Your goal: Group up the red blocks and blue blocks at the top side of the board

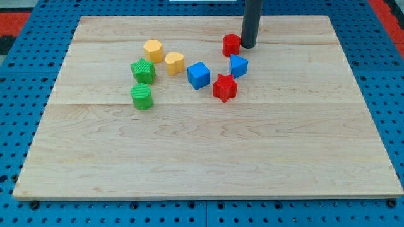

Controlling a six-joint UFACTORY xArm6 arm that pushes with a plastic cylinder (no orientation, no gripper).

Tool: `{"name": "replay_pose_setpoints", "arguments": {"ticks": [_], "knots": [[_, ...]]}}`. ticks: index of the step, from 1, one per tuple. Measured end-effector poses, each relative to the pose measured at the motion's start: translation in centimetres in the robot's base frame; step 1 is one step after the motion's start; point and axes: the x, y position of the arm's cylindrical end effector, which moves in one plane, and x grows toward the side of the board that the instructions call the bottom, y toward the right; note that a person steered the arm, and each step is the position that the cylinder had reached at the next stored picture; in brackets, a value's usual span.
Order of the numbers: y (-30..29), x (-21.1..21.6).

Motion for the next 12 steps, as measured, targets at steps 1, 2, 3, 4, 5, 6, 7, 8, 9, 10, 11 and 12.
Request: {"name": "replay_pose_setpoints", "arguments": {"ticks": [1,2,3,4,5,6,7,8,9,10,11,12], "knots": [[0.1,0.2],[3.0,4.2],[4.1,8.9],[-1.6,13.8],[-7.6,14.5],[-11.4,14.5],[-12.1,14.1],[-12.7,16.1],[-16.7,15.2],[-16.9,13.4],[-13.5,12.6],[-12.5,12.2]]}}
